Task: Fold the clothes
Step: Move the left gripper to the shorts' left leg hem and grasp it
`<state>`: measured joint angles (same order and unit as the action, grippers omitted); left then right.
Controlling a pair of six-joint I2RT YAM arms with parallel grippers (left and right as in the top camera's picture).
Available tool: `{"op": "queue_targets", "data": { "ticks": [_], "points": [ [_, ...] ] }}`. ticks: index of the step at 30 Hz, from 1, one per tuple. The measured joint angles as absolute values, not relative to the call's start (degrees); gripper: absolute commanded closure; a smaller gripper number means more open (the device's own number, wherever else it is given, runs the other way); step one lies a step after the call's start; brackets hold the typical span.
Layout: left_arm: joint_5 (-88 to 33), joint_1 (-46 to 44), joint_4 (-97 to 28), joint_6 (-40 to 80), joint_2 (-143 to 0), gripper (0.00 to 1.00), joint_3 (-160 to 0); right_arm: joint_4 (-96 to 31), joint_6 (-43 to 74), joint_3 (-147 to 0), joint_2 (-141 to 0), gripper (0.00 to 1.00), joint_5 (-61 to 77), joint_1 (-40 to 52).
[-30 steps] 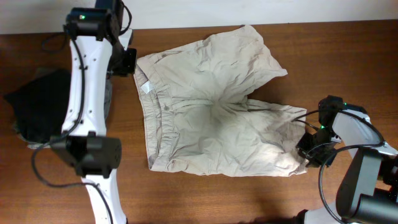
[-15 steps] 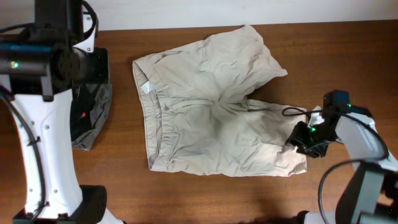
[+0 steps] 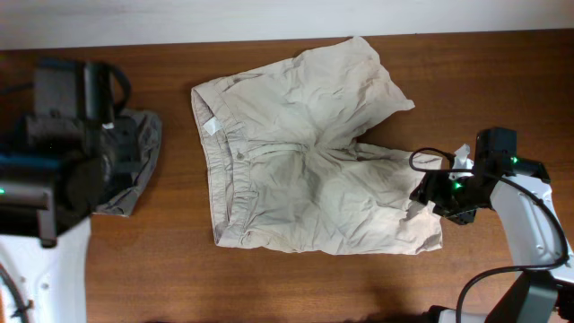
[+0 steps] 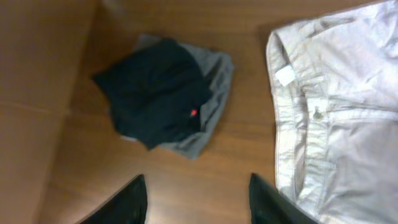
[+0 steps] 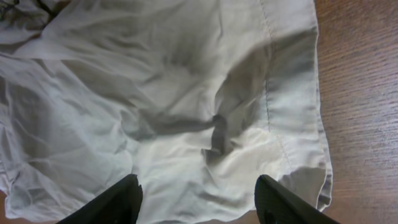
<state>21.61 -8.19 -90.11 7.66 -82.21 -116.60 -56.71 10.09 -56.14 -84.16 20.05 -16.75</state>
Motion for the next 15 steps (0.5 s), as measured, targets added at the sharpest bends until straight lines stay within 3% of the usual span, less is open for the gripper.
{"op": "queue_targets", "data": {
  "ticks": [2,3,10,15],
  "points": [
    [20.0,-8.2,-84.8,8.2,-80.3,0.05,-107.6,-56.9,10.1,-56.2,-84.1,0.34,20.1,-16.8],
    [19.0,-8.2,-82.2,8.4,-80.2,0.03,-103.4,-57.0,10.1,-56.2,-84.2,0.34,20.1,-16.8],
    [1.8,-8.1,-65.5,9.1,-86.0,0.03,-73.5,-60.0,10.1,-56.2,-84.2,0.33,20.1,-16.8],
    [-10.0,-7.9,-60.8,9.1,-86.3,0.03,-63.4,-62.0,10.1,-56.2,-84.2,0.33,20.1,-16.8]
  ]
}}
